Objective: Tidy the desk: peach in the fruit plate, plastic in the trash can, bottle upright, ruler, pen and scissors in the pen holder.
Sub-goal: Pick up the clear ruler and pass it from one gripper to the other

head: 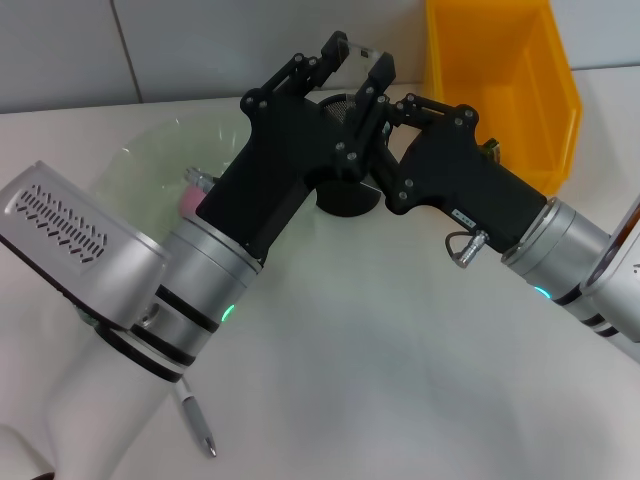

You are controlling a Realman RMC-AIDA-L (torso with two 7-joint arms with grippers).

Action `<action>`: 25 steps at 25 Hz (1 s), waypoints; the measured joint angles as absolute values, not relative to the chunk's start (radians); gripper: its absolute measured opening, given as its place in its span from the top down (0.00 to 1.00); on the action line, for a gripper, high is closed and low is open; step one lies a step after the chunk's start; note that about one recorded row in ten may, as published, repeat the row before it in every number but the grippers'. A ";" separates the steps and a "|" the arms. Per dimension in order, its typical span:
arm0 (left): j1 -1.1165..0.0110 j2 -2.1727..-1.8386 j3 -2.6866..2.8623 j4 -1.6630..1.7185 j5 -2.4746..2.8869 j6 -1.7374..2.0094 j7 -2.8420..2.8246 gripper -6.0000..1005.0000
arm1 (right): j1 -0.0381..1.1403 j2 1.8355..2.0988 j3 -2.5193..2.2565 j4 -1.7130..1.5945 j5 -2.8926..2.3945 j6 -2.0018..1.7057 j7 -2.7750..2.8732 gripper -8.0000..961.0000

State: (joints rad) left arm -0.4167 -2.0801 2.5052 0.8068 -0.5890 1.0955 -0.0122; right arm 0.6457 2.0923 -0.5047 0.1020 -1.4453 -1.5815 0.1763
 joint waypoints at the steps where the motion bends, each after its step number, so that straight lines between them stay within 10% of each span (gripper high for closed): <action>1: -0.417 -2.080 2.505 0.807 -0.589 1.095 -0.012 0.61 | 0.646 2.092 -0.505 0.102 -1.445 -1.582 0.176 0.76; 25: -0.418 -2.080 2.505 0.802 -0.590 1.093 -0.026 0.61 | 0.650 2.092 -0.494 0.127 -1.448 -1.574 0.138 0.98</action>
